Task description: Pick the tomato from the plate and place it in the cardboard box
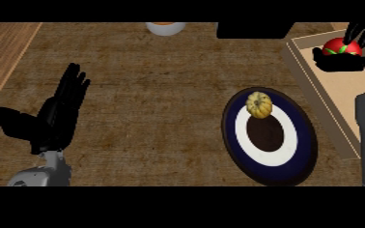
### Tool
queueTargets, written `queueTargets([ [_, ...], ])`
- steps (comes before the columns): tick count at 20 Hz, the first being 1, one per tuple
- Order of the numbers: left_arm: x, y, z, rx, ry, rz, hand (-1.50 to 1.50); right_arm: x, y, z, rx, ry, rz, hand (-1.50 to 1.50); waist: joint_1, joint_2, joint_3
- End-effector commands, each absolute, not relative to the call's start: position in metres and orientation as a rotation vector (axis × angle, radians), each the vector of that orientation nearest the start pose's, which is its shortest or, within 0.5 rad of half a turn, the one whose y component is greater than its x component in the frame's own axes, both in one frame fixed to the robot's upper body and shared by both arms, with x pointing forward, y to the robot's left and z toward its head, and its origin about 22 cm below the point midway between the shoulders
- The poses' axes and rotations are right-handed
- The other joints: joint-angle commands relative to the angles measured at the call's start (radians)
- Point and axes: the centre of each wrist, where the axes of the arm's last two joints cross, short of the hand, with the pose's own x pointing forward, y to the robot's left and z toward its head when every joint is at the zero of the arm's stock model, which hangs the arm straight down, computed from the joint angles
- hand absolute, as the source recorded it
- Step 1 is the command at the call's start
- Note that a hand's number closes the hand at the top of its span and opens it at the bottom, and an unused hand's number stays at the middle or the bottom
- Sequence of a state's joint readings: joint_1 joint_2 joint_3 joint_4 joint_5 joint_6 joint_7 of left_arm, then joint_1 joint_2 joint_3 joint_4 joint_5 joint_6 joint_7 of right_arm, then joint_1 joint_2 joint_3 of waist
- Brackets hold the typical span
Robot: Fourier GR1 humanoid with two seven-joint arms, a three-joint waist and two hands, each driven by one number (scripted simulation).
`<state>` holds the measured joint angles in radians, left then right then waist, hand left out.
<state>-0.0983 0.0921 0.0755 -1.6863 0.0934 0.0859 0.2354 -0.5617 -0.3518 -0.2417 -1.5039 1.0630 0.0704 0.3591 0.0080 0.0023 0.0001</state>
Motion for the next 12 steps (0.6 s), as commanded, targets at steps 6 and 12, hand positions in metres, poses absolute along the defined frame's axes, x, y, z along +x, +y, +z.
queueTargets([
  [6, 0.275, 0.281, 0.058, 0.065, -1.547, 0.100, 0.00, 0.373, -0.369, 0.156, -1.424, -1.264, 0.652, 1.50, 0.001, 0.002, 0.000],
  [12, 0.272, 0.254, 0.071, 0.024, -1.565, 0.076, 0.00, 0.368, -0.399, 0.084, -1.332, -0.787, 0.908, -1.50, 0.034, 0.015, 0.001],
])
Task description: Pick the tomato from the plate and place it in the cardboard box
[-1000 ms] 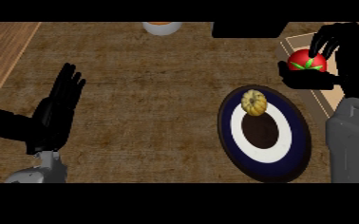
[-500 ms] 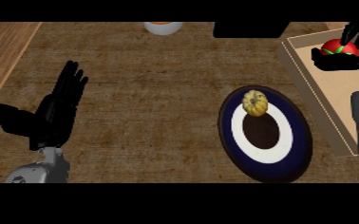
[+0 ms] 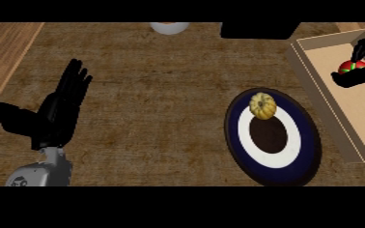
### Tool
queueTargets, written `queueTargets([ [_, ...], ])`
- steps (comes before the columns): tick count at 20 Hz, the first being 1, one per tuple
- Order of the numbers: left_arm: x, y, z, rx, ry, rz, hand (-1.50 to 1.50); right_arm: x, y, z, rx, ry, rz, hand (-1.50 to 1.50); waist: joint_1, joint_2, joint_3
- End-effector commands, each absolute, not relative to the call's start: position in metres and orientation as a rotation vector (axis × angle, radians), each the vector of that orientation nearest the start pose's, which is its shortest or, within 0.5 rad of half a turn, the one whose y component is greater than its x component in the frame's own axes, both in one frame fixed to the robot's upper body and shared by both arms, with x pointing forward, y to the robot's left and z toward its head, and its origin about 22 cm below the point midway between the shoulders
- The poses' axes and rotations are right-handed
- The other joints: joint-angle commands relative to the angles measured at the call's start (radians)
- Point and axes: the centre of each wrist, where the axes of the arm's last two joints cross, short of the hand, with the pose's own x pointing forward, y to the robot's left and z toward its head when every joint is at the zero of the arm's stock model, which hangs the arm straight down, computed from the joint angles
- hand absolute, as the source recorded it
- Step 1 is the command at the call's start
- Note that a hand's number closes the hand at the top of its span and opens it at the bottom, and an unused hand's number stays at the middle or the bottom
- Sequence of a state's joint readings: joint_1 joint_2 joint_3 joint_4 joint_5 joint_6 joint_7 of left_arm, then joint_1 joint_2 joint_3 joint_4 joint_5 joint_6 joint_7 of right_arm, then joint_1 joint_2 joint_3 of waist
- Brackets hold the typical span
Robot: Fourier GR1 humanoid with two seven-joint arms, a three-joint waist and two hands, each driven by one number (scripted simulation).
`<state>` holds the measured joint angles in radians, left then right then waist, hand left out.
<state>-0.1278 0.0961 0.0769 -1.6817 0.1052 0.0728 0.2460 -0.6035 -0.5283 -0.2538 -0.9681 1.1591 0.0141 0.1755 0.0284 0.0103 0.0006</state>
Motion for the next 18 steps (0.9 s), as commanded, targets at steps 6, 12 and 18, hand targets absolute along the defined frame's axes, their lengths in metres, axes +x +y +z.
queueTargets([
  [6, 0.263, 0.263, 0.051, 0.069, -1.546, 0.085, 0.00, 0.384, -0.422, 0.097, -1.259, -1.009, 0.762, -1.50, 0.002, -0.001, 0.001],
  [12, 0.262, 0.254, 0.055, 0.046, -1.546, 0.097, 0.00, 0.386, -0.419, 0.115, -1.363, -1.453, 0.503, -1.50, 0.001, -0.003, 0.004],
  [18, 0.266, 0.243, 0.060, 0.064, -1.564, 0.117, 0.00, 0.390, -0.432, 0.136, -1.104, -1.599, 0.191, -1.50, -0.016, -0.009, 0.002],
])
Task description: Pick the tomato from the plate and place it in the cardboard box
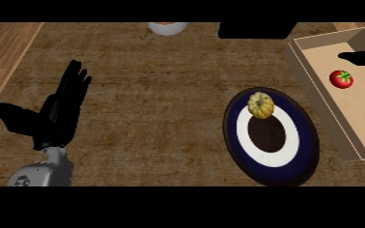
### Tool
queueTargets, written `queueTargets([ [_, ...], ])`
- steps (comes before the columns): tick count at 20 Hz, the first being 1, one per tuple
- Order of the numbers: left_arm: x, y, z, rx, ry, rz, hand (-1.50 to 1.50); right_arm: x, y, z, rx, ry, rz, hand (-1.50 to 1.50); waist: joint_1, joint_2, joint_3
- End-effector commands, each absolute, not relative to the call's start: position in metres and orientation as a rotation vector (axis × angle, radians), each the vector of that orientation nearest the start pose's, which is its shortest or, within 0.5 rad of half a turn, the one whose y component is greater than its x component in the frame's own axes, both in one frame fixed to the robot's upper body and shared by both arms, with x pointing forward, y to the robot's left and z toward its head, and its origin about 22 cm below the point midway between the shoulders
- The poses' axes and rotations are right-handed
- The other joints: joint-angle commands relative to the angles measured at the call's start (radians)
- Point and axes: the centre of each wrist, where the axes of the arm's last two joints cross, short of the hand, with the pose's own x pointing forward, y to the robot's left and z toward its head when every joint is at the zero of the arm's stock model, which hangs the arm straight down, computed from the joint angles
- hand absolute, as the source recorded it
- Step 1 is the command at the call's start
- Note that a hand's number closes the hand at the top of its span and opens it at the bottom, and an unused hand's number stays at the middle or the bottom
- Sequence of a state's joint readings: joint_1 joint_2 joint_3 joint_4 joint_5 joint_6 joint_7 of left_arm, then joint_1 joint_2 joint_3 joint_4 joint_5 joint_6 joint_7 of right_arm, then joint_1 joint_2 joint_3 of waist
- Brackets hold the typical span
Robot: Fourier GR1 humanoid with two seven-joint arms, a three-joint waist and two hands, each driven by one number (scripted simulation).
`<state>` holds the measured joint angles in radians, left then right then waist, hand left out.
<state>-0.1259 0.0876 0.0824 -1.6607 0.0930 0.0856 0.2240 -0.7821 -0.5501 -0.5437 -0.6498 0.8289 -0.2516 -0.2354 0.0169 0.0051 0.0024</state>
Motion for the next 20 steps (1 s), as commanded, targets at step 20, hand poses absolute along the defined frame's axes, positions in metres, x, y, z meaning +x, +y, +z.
queueTargets([
  [20, 0.260, 0.243, 0.053, 0.064, -1.554, 0.098, 0.00, 0.288, -0.549, 0.103, -0.850, -1.800, -0.347, -1.50, -0.005, 0.000, -0.001],
])
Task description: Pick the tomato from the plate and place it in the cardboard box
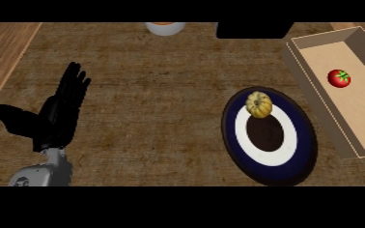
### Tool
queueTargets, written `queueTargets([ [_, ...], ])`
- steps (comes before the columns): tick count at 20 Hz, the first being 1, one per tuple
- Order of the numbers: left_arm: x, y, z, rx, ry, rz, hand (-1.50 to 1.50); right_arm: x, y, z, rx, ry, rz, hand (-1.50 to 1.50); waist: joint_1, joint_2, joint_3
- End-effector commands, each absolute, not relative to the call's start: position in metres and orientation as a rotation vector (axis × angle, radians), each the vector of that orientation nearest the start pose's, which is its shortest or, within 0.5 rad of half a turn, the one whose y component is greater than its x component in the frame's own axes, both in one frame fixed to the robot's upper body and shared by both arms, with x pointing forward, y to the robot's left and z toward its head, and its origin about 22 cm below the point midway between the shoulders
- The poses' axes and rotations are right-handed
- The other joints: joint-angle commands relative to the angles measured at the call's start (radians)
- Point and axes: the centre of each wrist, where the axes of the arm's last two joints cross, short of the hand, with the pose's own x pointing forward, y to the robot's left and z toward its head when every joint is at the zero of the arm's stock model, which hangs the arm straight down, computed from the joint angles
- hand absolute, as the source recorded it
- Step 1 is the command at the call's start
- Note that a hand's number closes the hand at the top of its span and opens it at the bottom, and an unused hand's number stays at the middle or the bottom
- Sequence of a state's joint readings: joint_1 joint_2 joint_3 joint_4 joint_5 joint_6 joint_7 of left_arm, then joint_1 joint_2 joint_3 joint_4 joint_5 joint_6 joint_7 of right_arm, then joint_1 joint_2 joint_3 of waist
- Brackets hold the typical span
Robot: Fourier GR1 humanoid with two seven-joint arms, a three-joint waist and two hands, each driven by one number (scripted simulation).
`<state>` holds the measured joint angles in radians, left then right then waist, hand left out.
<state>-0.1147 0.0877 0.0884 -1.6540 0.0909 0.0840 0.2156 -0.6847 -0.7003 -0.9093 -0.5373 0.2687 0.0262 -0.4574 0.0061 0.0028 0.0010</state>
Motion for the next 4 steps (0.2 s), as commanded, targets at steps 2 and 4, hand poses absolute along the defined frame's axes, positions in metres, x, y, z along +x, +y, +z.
queueTargets([
  [2, 0.268, 0.281, 0.052, 0.075, -1.549, 0.116, 0.00, 0.278, -0.563, 0.123, -0.844, -1.794, -0.335, -1.50, 0.002, 0.001, 0.000],
  [4, 0.270, 0.262, 0.062, 0.077, -1.541, 0.110, 0.00, 0.266, -0.566, 0.104, -0.837, -1.776, -0.348, -1.50, -0.001, 0.000, 0.000],
])
